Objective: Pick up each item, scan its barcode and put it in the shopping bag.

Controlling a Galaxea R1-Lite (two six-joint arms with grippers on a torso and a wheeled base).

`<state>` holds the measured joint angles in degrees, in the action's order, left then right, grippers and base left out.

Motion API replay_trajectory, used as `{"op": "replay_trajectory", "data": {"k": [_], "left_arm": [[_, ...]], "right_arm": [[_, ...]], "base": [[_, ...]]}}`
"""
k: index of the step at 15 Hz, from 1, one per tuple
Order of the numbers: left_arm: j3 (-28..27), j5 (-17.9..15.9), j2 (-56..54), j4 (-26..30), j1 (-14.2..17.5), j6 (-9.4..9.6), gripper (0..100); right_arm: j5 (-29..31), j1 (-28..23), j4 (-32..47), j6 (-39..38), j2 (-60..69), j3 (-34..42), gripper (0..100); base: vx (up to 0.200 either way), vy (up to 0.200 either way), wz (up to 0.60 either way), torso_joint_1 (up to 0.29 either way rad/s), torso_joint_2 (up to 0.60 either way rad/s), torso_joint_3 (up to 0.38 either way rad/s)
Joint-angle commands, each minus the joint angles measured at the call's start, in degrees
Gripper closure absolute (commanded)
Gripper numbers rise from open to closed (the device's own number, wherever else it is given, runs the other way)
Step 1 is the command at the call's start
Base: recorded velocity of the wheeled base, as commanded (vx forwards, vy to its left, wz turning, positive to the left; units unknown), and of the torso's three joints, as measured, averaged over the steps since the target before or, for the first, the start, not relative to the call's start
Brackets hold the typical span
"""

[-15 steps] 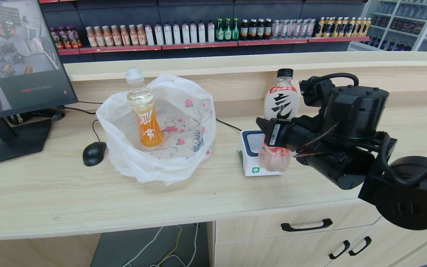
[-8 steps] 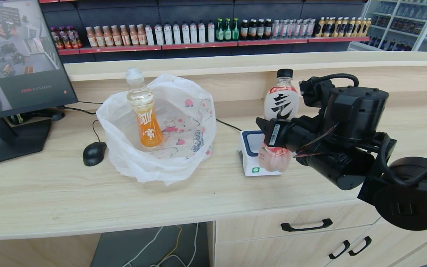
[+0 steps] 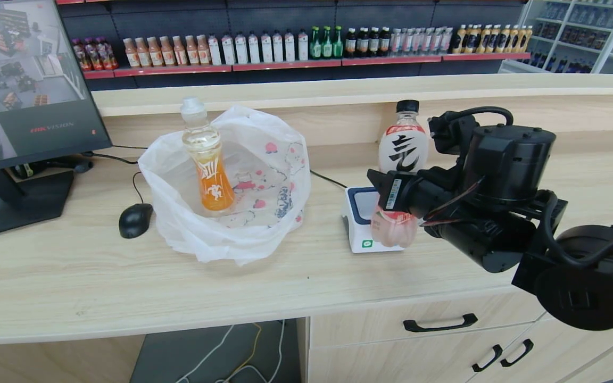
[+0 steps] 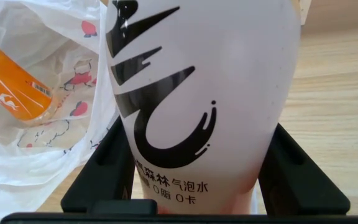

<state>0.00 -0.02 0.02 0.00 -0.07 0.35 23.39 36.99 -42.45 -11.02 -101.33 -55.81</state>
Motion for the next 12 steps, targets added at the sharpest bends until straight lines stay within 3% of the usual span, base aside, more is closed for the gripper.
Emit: {"op": "replay_trajectory", "data": {"k": [1, 9, 12], "left_arm": [[0.0, 0.0, 0.0, 0.0, 0.0, 0.0, 0], [0.0, 0.0, 0.0, 0.0, 0.0, 0.0, 0], [0.0, 0.0, 0.0, 0.0, 0.0, 0.0, 0]], "right_arm": [[0.6, 0.0, -0.1, 0.0, 0.3, 0.1, 100], [0.5, 2.6, -1.8, 4.5, 8.1, 4.3, 100], [0.3, 4.3, -6.9, 7.2, 9.3, 6.2, 100]], "base": [[0.0, 0.0, 0.0, 0.0, 0.0, 0.0], [0.0, 0.0, 0.0, 0.0, 0.0, 0.0], [0.0, 0.0, 0.0, 0.0, 0.0, 0.0]]}}
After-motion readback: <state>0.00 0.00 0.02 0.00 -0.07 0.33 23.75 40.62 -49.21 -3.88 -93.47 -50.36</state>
